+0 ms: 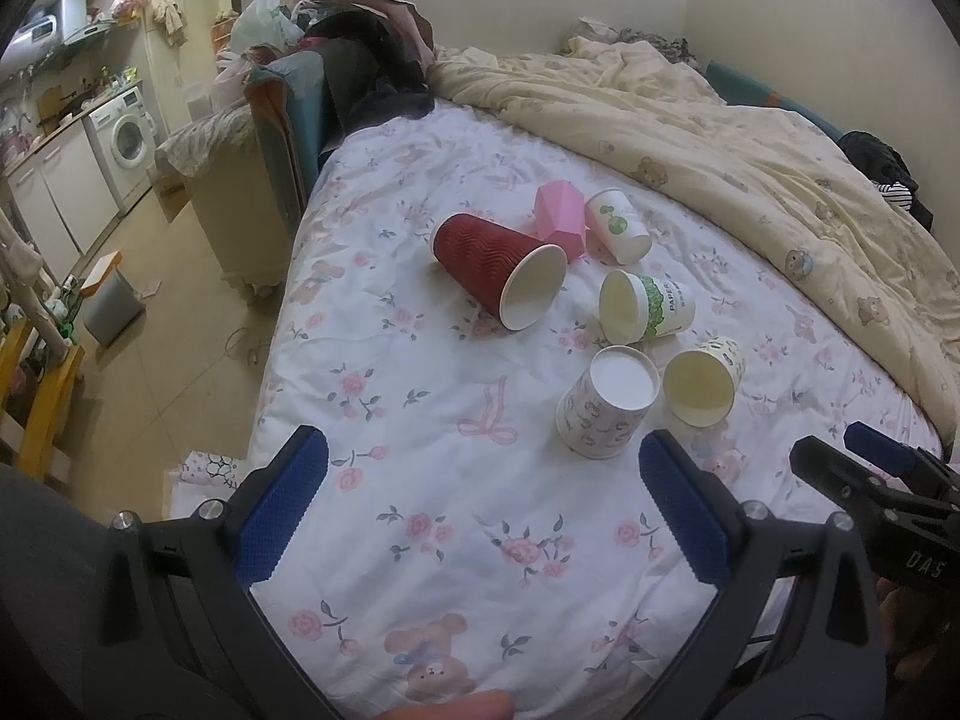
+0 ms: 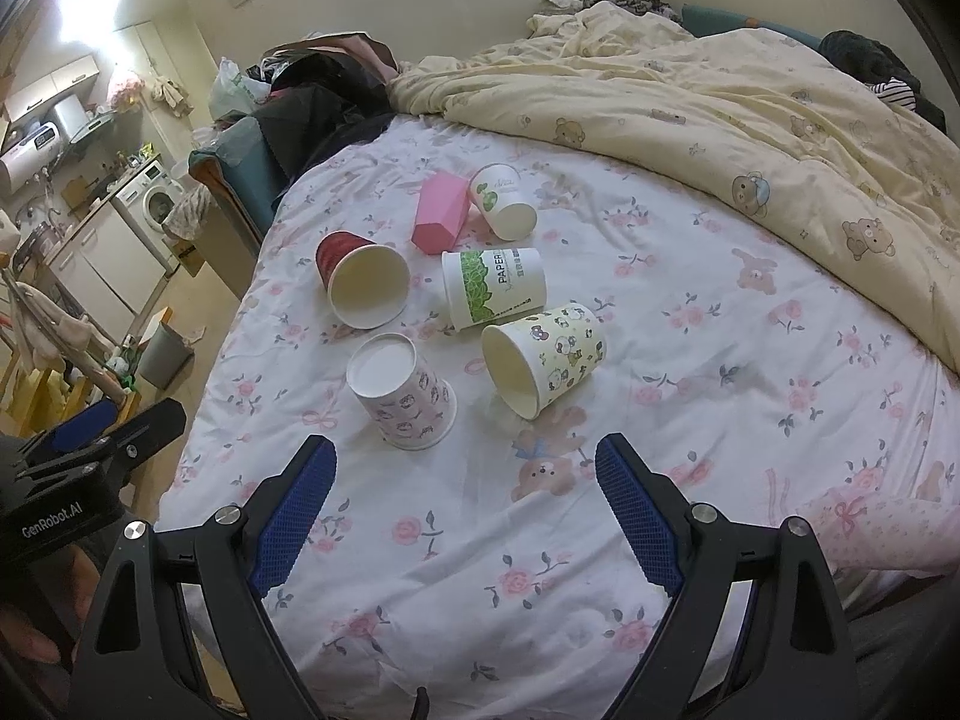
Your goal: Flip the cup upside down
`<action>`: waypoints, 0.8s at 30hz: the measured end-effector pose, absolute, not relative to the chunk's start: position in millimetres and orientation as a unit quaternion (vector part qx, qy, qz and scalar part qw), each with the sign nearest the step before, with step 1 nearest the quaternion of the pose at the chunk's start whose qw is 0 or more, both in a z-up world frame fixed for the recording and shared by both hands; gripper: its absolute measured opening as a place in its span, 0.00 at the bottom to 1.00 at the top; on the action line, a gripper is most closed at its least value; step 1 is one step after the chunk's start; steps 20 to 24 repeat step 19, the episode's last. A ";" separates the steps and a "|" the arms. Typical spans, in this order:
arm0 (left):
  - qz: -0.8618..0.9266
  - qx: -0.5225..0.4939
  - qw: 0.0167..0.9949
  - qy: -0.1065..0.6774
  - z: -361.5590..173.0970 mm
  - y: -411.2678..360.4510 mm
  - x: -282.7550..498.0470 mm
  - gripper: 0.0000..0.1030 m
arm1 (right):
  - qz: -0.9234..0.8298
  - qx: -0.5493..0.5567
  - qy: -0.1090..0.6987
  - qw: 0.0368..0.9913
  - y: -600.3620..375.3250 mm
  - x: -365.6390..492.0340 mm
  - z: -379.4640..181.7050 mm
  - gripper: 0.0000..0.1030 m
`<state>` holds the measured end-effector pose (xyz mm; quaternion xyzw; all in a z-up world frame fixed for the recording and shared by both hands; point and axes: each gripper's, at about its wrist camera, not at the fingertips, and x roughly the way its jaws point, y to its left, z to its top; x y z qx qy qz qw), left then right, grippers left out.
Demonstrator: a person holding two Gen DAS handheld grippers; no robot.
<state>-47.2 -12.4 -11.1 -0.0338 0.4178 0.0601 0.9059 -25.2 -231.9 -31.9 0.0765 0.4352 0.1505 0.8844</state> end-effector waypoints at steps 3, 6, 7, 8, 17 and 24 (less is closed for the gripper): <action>0.060 -0.035 0.905 0.419 -11.0 -12.4 -47.1 0.99 | 0.150 0.077 0.435 0.884 -231.6 -25.0 -32.2 0.88; 0.059 -0.037 0.905 0.420 -11.1 -11.7 -46.9 0.99 | 0.151 0.077 0.436 0.884 -231.5 -25.4 -32.3 0.88; 0.059 -0.037 0.905 0.420 -11.2 -11.5 -47.0 0.99 | 0.151 0.076 0.436 0.884 -230.9 -25.9 -32.5 0.88; 0.059 -0.038 0.905 0.420 -11.3 -11.7 -47.0 0.99 | 0.151 0.076 0.436 0.884 -230.4 -26.2 -32.9 0.88; 0.062 -0.042 0.901 0.426 -15.6 -11.7 -47.0 0.99 | 0.152 0.075 0.443 0.880 -225.1 -26.3 -35.4 0.88; 0.070 -0.039 0.901 0.427 -16.9 -11.5 -47.9 0.99 | 0.152 0.075 0.445 0.880 -224.5 -25.0 -35.7 0.88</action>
